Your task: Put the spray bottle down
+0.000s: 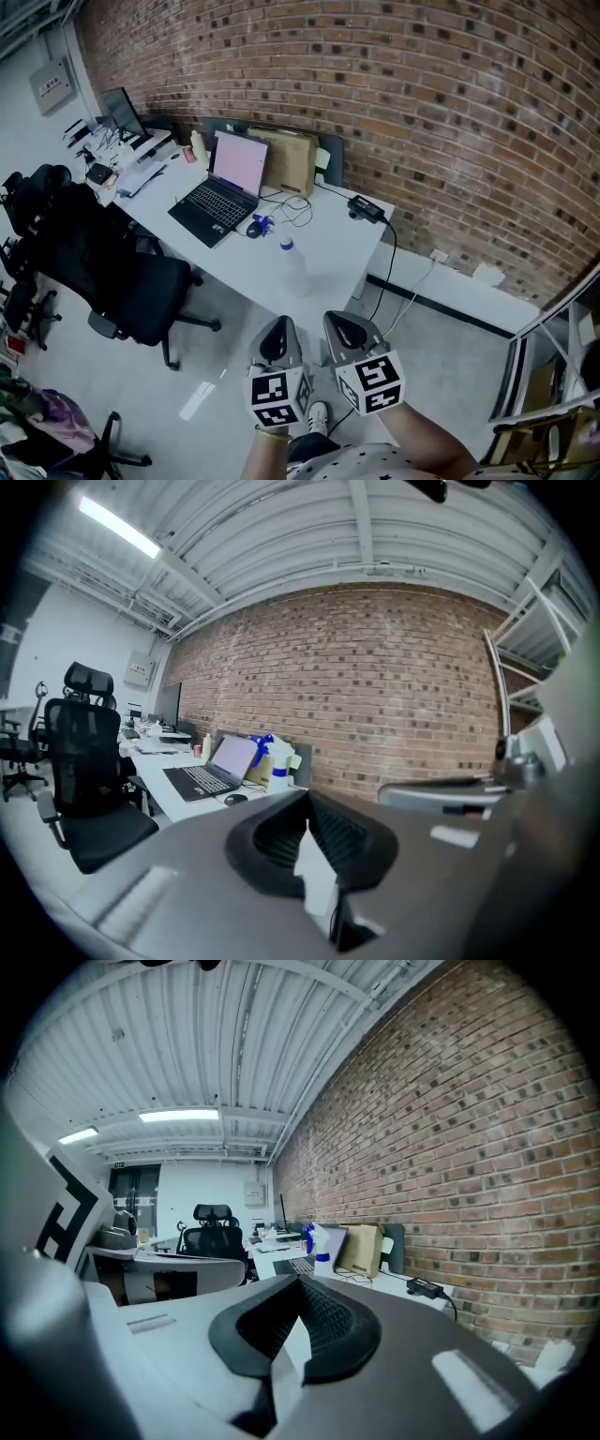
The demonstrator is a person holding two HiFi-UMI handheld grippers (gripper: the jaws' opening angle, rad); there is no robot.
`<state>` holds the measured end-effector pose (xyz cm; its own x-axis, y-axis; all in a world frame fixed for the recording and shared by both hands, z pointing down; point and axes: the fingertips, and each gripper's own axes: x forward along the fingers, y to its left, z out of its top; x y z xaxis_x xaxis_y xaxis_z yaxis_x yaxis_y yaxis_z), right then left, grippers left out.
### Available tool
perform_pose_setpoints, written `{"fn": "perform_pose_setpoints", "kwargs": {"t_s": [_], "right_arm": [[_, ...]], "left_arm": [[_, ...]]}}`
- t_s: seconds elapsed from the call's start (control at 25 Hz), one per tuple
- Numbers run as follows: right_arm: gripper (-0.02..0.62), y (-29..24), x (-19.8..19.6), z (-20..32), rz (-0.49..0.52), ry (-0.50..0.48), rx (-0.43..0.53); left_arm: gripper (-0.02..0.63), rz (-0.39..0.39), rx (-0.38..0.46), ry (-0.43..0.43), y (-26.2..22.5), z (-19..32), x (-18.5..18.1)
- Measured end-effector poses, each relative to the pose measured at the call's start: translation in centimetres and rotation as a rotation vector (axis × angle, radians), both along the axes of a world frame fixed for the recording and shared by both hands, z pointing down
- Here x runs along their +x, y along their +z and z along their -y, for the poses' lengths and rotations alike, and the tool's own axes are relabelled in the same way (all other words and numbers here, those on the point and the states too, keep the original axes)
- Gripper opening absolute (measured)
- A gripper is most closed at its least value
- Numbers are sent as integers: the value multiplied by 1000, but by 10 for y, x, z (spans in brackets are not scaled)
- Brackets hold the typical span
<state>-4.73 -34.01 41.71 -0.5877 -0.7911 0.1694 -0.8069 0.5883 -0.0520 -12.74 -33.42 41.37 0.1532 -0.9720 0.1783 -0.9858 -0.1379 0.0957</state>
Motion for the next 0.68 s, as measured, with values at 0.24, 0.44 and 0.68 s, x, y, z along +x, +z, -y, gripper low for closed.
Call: {"fn": "perform_pose_setpoints", "kwargs": {"t_s": [0.24,0.44,0.68], "right_arm": [[-3,-5,-2,-7,-11,-27,6],[-2,-6,-4,-9,-10,-38,7],[-3,-6,-12,-14,-13,-59,5]], "left_arm": [[8,14,-1,0,-5,-5,5],[8,23,-1,5,-4,-9,8],[8,31,-9,7,-3,-14,3]]}}
